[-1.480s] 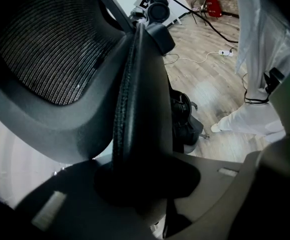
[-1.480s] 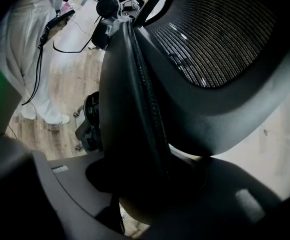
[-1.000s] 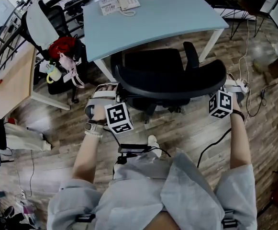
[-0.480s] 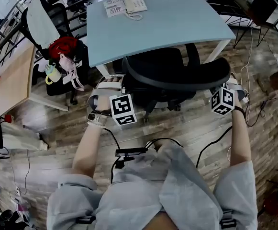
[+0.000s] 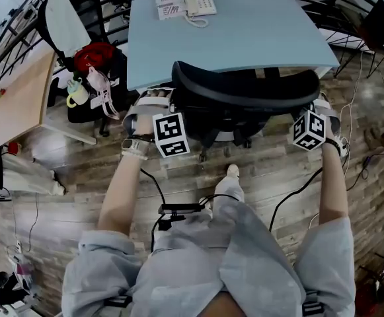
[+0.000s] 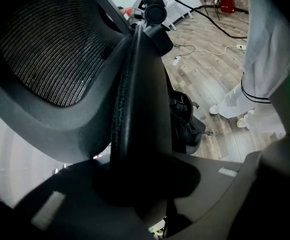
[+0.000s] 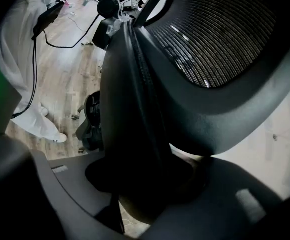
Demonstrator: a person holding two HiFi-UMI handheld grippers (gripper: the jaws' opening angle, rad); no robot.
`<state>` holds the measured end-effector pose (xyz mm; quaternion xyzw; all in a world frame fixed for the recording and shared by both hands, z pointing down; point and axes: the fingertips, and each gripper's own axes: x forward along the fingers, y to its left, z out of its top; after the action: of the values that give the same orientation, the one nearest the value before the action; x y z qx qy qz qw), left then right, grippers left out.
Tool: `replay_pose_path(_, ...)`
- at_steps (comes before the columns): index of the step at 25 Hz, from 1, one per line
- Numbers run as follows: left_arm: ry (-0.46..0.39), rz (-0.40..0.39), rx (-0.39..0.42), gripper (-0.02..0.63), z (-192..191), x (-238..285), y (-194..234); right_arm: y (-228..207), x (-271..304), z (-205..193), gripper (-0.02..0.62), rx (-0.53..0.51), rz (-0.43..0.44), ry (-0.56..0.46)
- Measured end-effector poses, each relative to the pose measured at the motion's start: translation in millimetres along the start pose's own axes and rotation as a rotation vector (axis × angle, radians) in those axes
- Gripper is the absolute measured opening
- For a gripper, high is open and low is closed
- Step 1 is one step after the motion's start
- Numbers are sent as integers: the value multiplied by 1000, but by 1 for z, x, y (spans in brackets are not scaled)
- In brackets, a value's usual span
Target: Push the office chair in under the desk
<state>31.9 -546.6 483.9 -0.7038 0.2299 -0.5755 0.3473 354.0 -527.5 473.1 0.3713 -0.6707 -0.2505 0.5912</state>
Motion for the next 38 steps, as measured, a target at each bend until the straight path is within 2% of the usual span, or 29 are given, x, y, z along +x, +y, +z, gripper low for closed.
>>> replay_pose_path(22, 93, -2, -97, 109, 2, 67, 60, -83, 103, -4, 218, -81, 25, -116)
replay_pose_path(38, 135, 17, -134, 110, 0, 98, 85, -115, 147, -3, 225, -105, 17, -174)
